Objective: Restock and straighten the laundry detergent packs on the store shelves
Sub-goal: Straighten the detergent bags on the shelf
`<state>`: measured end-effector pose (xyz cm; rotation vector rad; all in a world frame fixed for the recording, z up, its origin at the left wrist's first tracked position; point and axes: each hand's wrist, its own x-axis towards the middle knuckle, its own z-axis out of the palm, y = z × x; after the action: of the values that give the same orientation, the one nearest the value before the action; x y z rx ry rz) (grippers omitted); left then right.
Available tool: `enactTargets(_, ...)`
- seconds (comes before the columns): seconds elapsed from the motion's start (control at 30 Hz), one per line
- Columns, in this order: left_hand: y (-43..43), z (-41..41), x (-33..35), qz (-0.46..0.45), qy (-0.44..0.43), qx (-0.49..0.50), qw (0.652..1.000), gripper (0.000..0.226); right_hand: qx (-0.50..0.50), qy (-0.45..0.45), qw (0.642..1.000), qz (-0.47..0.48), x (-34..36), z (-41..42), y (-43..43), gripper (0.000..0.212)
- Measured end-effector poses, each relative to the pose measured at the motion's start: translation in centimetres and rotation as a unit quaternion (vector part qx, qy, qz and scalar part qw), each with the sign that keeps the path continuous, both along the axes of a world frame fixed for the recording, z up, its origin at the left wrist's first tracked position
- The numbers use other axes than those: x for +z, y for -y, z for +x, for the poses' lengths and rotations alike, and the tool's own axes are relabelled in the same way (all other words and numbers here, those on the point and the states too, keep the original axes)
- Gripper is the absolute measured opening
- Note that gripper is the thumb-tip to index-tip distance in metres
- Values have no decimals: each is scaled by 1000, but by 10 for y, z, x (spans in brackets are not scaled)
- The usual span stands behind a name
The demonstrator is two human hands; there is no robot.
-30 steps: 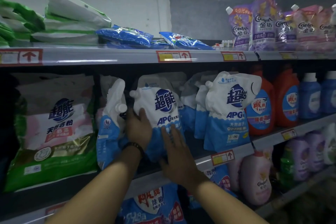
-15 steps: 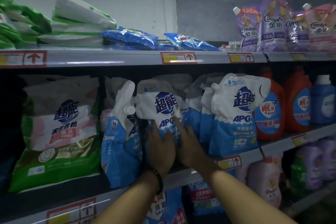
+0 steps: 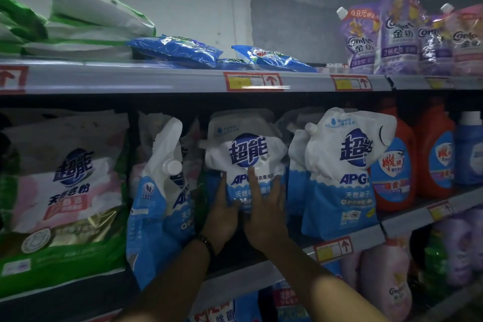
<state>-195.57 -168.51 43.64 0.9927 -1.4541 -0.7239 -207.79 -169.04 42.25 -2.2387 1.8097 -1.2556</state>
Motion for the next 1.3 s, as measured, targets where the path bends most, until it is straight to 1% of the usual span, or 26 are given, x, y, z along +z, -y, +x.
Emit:
enactTargets(0.1, 9, -4, -10, -63, 47, 27, 997, 55, -23, -26, 999, 29, -7, 5, 13, 107)
enactTargets(0.17, 15, 0, -13, -78, 60, 42, 994, 59, -18, -25, 998, 56, -7, 9, 23, 96)
enactTargets(0.23, 23, 4, -17, -68, 59, 65, 994, 62, -6, -35, 995, 93, -1, 9, 30, 91)
enactTargets(0.37, 18, -10, -10, -54, 23, 111, 992, 64, 11, -55, 989, 140, 10, 3, 32, 84)
enactTargets(0.43, 9, -12, -5, -28, 33, 120, 992, 69, 14, -65, 985, 157, 12, 3, 28, 87)
enactTargets(0.5, -5, -6, -4, 3, 76, 122, 990, 71, 12, -79, 981, 174, 15, 3, 25, 97)
enactTargets(0.57, -28, 2, -7, -9, 129, 126, 984, 57, 5, -91, 978, 190, 17, 2, 22, 103)
enactTargets(0.63, -65, 4, -3, -14, 183, 132, 974, 36, 4, -92, 976, 199, 18, 3, 21, 102)
enactTargets(0.67, -84, 3, 1, -20, 202, 139, 969, 29, 1, -86, 976, 200, 18, 5, 20, 102)
enactTargets(0.7, -102, 3, 8, -37, 206, 160, 965, 25, -5, -74, 977, 202, 19, 7, 18, 105)
enactTargets(0.77, -136, 9, 25, -91, 172, 236, 952, 22, -19, -62, 976, 206, 22, 12, 12, 111)
enactTargets(0.8, -149, 14, 32, -128, 152, 276, 940, 22, -25, -69, 976, 207, 24, 12, 5, 113)
enactTargets(0.87, -164, 27, 32, -177, 129, 352, 910, 30, -30, -85, 975, 203, 26, 7, -11, 116)
enactTargets(0.9, -168, 33, 26, -176, 116, 395, 894, 35, -26, -80, 976, 203, 26, 6, -17, 114)
enactTargets(0.93, -169, 39, 19, -167, 102, 433, 880, 41, -20, -61, 976, 206, 29, 8, -24, 109)
enactTargets(0.97, -170, 43, 12, -154, 92, 463, 868, 48, -14, -21, 977, 211, 33, 13, -35, 98)
enactTargets(1.0, -168, 46, 4, -132, 89, 486, 859, 57, -6, 25, 978, 205, 37, 22, -46, 80)
enactTargets(1.03, -164, 47, -2, -94, 89, 501, 856, 69, 6, 68, 981, 183, 40, 33, -59, 61)
enactTargets(1.07, -160, 46, -6, -53, 88, 510, 854, 83, 26, 99, 983, 151, 42, 45, -71, 47)
enactTargets(1.1, -156, 46, -7, -17, 85, 511, 855, 92, 59, 124, 983, 125, 44, 57, -83, 39)
enactTargets(1.13, -151, 47, -8, 5, 84, 511, 856, 95, 103, 145, 977, 119, 44, 69, -94, 32)
enactTargets(1.2, -144, 51, -8, 27, 84, 496, 864, 87, 196, 173, 953, 154, 46, 89, -118, 25)
enactTargets(1.27, -137, 60, -10, 31, 84, 460, 883, 83, 233, 206, 933, 178, 43, 100, -131, 28)
enactTargets(1.3, -135, 65, -12, 31, 84, 442, 893, 84, 234, 220, 930, 177, 41, 103, -134, 29)
